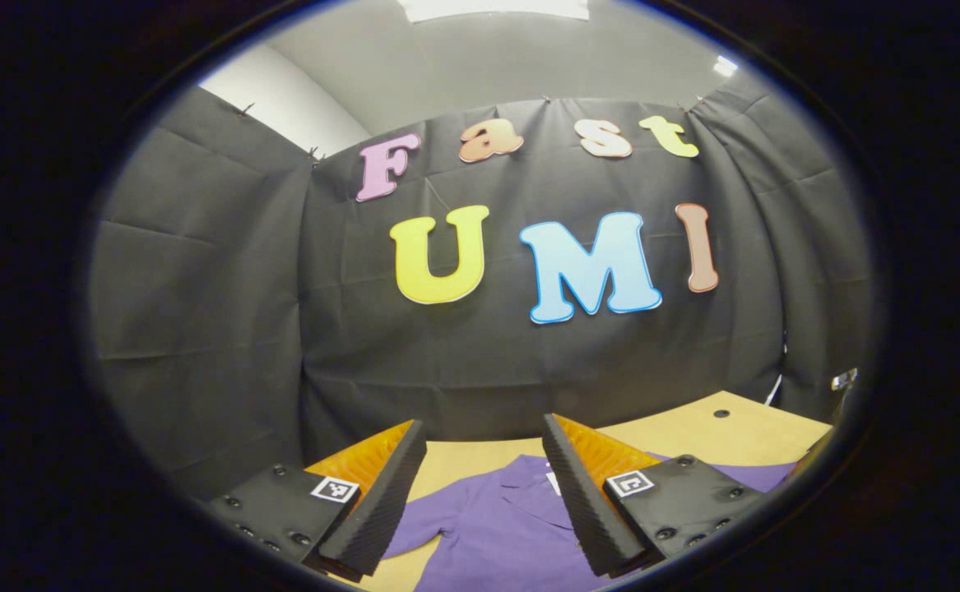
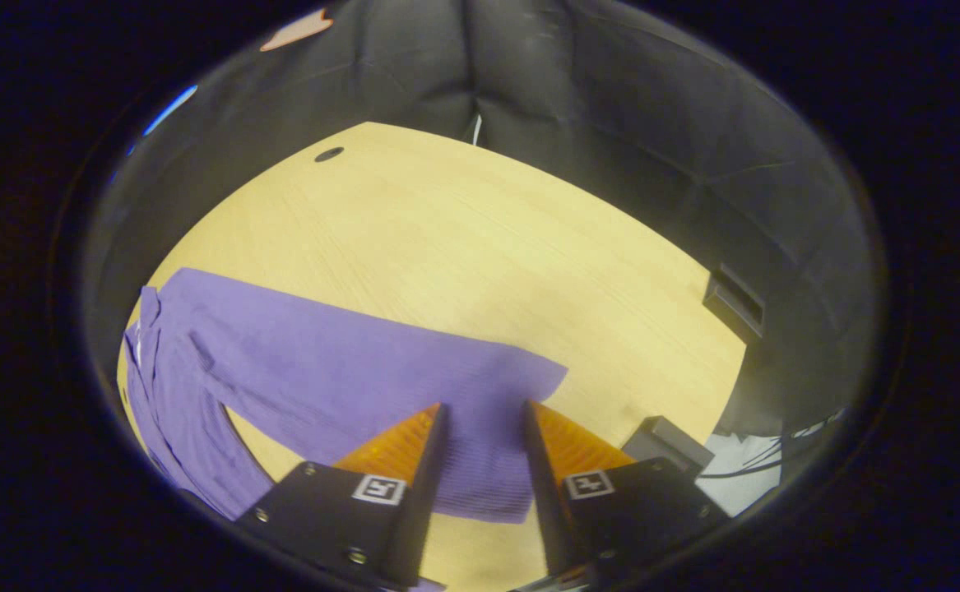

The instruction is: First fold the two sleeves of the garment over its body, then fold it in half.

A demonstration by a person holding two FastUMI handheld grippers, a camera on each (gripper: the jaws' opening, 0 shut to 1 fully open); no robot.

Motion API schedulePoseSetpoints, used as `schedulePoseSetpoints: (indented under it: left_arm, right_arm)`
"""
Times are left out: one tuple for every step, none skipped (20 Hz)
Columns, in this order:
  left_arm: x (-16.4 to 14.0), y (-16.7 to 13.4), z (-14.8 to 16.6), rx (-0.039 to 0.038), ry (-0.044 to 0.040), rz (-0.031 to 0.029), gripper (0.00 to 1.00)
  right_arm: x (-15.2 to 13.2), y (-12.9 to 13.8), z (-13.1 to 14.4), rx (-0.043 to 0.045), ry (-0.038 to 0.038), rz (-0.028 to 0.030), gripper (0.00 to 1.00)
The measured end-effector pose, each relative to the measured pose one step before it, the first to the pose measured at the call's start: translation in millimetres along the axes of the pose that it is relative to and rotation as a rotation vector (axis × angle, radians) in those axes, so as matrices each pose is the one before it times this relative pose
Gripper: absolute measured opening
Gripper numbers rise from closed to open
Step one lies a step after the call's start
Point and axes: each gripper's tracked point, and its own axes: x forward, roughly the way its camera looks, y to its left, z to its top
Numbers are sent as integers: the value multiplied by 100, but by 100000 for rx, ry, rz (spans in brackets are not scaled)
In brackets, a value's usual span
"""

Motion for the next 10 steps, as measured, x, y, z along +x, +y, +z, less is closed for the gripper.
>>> schedulePoseSetpoints:
  left_arm:
    - [-150,75,-19,-192,-209,206,96]
    - [-58,238,38,-111,-101,502,95]
    - [-71,330,-107,-192,-120,539,94]
    - [-86,305,-64,-77,-104,638,94]
    - [-80,434,-12,-26,-170,849,96]
    - [-89,407,-32,-228,-134,1015,96]
    - [-105,313,-100,-360,49,649,94]
    - [-80,227,-70,-174,195,424,96]
    - [-39,420,33,-110,-41,623,96]
    - [-7,259,37,-48,-153,535,96]
  right_arm:
    - [31,293,-86,-2532,340,-163,52]
    - [37,172,13,-2642,175,427,51]
    - [677,666,-10,1368,-1015,3248,50]
    - [-392,279,-87,1821,-940,-407,7]
    - [-334,117,137,-1366,54,-690,11]
    - [-122,-37,475,-2654,-595,-185,11]
    - [272,81,-246,-950,-742,-635,11]
    - [-226,-26,224,-2649,-1035,145,4]
    - [37,-21,-123,-1427,-362,1089,3]
    - [13,254,382,1036,-796,1782,3]
